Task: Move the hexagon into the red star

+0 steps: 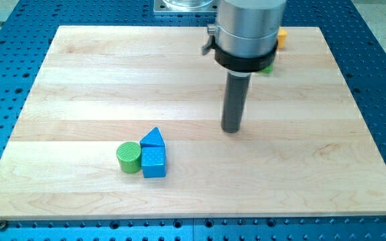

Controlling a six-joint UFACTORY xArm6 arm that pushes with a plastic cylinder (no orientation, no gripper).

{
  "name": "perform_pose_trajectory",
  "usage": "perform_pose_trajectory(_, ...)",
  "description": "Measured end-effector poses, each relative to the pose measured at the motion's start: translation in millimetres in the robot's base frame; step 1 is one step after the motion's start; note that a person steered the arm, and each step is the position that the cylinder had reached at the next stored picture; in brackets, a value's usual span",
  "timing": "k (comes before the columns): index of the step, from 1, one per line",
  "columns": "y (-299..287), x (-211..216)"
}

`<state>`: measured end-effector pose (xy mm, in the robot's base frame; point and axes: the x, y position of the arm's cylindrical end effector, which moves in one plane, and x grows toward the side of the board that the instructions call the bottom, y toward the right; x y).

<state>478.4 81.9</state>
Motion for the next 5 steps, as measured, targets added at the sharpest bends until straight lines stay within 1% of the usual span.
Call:
perform_pose_trajectory(1,96,-39)
perform_pose_trajectory(2,155,-128)
perform_pose_trajectory(3,186,-193)
perform_pose_trajectory(4,176,-239)
perform_pose_trajectory(5,142,-272)
